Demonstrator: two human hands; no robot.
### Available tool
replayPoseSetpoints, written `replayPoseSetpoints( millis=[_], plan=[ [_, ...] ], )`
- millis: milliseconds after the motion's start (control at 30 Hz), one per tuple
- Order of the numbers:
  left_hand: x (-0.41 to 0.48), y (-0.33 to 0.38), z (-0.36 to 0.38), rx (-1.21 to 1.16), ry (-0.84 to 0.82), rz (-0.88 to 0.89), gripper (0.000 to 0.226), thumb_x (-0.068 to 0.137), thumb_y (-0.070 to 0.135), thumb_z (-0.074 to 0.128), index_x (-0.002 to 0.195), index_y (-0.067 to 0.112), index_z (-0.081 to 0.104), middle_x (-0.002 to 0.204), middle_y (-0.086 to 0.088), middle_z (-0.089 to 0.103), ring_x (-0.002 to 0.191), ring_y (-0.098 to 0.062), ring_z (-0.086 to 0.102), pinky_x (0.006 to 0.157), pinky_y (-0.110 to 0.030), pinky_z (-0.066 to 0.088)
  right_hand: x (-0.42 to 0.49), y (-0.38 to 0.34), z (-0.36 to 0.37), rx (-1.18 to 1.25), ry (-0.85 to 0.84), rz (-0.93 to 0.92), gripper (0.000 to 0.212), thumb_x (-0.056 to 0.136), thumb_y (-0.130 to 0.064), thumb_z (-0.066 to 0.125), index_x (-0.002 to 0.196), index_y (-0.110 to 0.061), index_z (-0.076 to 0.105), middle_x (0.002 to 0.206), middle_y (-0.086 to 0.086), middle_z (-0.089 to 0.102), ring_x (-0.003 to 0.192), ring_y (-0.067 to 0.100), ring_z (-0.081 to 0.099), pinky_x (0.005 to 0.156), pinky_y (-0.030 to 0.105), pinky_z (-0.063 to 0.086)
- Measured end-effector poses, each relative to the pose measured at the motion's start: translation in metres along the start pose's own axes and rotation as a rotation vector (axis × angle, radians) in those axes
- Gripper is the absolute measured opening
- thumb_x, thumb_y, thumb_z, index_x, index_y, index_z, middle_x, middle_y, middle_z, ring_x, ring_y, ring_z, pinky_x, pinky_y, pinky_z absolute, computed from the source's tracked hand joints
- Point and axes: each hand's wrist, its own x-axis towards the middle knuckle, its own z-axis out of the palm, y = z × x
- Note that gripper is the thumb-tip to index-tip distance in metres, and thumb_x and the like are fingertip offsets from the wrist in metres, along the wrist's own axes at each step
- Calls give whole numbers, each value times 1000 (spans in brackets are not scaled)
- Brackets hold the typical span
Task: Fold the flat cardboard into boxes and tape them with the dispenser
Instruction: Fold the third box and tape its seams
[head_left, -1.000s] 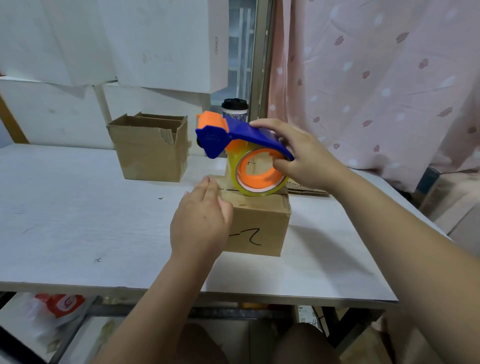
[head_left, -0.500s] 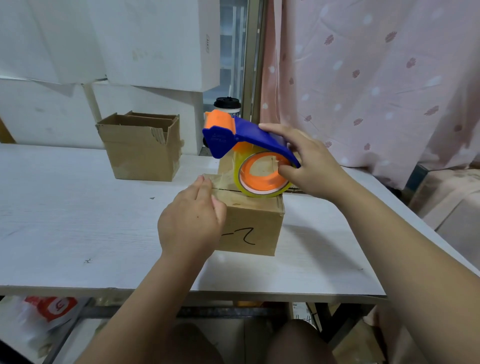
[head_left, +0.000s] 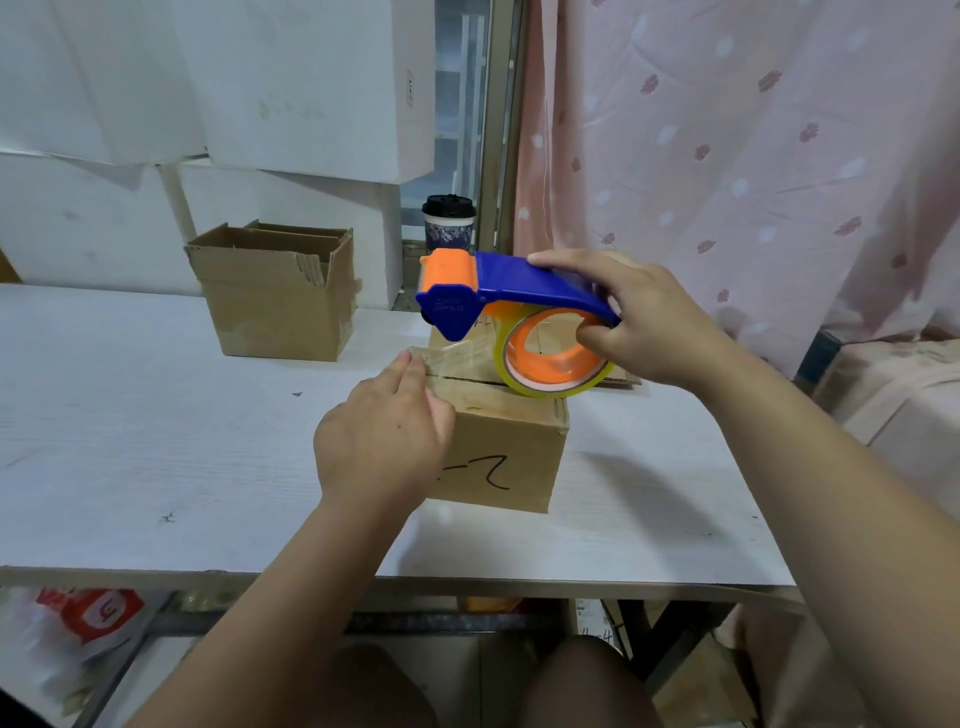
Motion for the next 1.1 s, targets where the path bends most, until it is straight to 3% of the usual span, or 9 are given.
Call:
replayPoseSetpoints(
  millis=[133,233,333,500,667,767,833,933,1100],
  plan=[
    [1,2,-6,-6,-17,17,50,94,31,26,141,24,41,144,7,44,125,-16,44,82,-32,46,-3,1,2,-15,29,10,74,80,-6,62,137,-47,39,111,-2,55,89,10,47,72,15,36],
    [10,9,-14,63,-27,99,44,89,29,25,113,12,57,123,-7,61,121,-23,46,99,-36,37,-5,2,8,-8,94,18,74,78,-4,59,138,-44,41,103,-3,55,81,5,46,71,13,34],
    [20,18,-16,-44,-46,191,48,94,27,35,138,10,42,142,-7,44,134,-21,33,110,-34,27,-7,4,10,28,105,24,75,78,-4,58,138,-47,40,103,-8,53,83,-2,47,71,12,34],
    [18,29,-3,-151,-89,267,59,97,44,35,150,22,19,155,5,25,142,-13,23,107,-33,34,-10,5,11,64,117,29,76,75,-11,54,133,-56,34,105,-4,55,91,-7,45,71,1,31],
    [18,28,1,-112,-39,225,58,96,42,35,149,21,23,151,2,34,133,-17,39,91,-33,45,-12,6,17,160,116,59,74,77,-9,53,138,-47,35,113,-6,48,89,-15,43,71,-3,31],
    [16,27,1,-95,-45,244,54,95,41,32,146,22,30,148,2,39,131,-18,42,89,-33,46,-18,3,27,268,176,103,72,79,-9,55,135,-50,34,121,-9,48,96,-3,50,74,9,42],
    [16,28,1,-75,-52,246,53,94,40,28,143,23,34,145,1,44,129,-19,43,89,-33,46,-22,1,36,339,236,133,72,80,-11,56,129,-58,31,127,-12,48,104,7,52,82,30,52],
    [16,29,-1,-40,-64,244,54,92,40,24,141,23,38,143,0,46,129,-20,44,88,-34,46,-26,-4,45,386,303,167,70,81,-18,58,123,-64,27,125,-20,47,110,10,51,89,44,53],
    [16,28,-1,-31,-59,260,54,91,38,22,140,22,39,142,-1,48,129,-20,43,88,-34,46,-25,-4,39,391,299,139,74,78,-16,56,117,-72,28,114,-36,43,103,-6,49,78,21,52]
  ],
)
